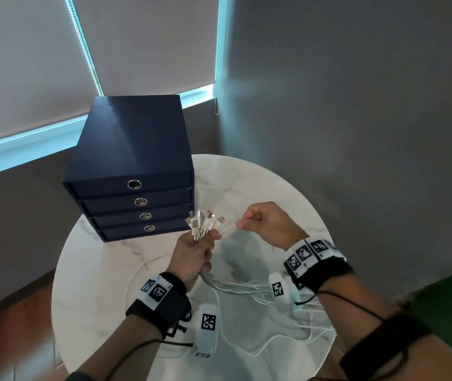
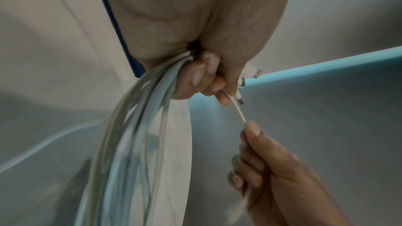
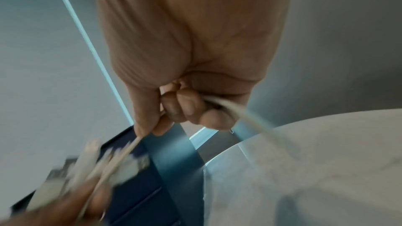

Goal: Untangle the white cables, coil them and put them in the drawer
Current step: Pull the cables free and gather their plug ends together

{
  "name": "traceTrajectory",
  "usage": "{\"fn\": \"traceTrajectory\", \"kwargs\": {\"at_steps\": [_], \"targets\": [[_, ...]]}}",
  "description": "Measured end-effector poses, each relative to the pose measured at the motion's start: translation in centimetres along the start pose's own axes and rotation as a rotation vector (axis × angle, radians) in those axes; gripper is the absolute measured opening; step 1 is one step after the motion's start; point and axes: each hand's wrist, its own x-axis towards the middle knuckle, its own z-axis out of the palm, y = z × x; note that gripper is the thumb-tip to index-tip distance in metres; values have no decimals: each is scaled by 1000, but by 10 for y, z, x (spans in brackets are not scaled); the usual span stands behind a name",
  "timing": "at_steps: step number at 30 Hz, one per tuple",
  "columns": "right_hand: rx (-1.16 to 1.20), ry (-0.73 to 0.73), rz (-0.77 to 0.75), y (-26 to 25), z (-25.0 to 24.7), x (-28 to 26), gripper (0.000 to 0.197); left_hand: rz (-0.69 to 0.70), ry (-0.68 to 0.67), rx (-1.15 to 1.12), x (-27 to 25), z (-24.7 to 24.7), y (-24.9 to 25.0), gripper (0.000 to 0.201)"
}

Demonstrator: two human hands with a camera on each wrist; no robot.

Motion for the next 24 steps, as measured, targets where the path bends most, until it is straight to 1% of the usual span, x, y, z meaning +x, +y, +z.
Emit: {"fn": "traceTrajectory", "kwargs": {"at_steps": [3, 5, 7, 8, 9, 10, 11, 13, 15, 16, 17, 18, 19, 21, 22, 24], "targets": [[57, 125, 46, 7, -29, 2, 17, -49, 50, -55, 2, -8, -6, 17], [213, 163, 65, 9, -43, 2, 11, -66, 50, -33, 3, -11, -10, 19], [400, 201, 69, 7, -44, -1, 7, -76, 29, 9, 2, -7, -12, 21], [454, 213, 60, 4, -42, -2, 6, -79, 20, 24, 2, -5, -12, 21], [460, 210, 46, 2, -40, -2, 7, -76, 20, 30, 1, -3, -11, 21], [408, 188, 34, 0, -36, -2, 10, -68, 34, 26, 2, -2, -9, 20], [303, 139, 29, -2, -32, -3, 14, -57, 57, 12, 2, -2, -6, 18], [-19, -22, 28, -7, -26, -7, 14, -30, 94, -18, 3, -4, -2, 10], [-328, -207, 30, -14, -18, -13, 6, 0, 93, -1, 3, -2, 1, 9], [-432, -284, 37, -20, -13, -15, 3, 18, 83, 26, 2, 0, 2, 12], [-485, -342, 43, -25, -7, -17, 4, 36, 65, 59, 1, 2, 3, 14], [-480, -385, 41, -29, -2, -16, 5, 54, 36, 92, -1, 5, 5, 15], [-399, -410, 34, -34, 3, -15, 8, 72, -3, 109, -4, 7, 7, 15], [-84, -408, 5, -42, 10, -10, 10, 100, -64, 97, -9, 13, 11, 24], [44, -362, -18, -45, 12, -7, 8, 99, -84, 73, -11, 15, 13, 27], [177, -244, -46, -49, 16, -1, 12, 75, -101, 12, -11, 16, 14, 30]]}}
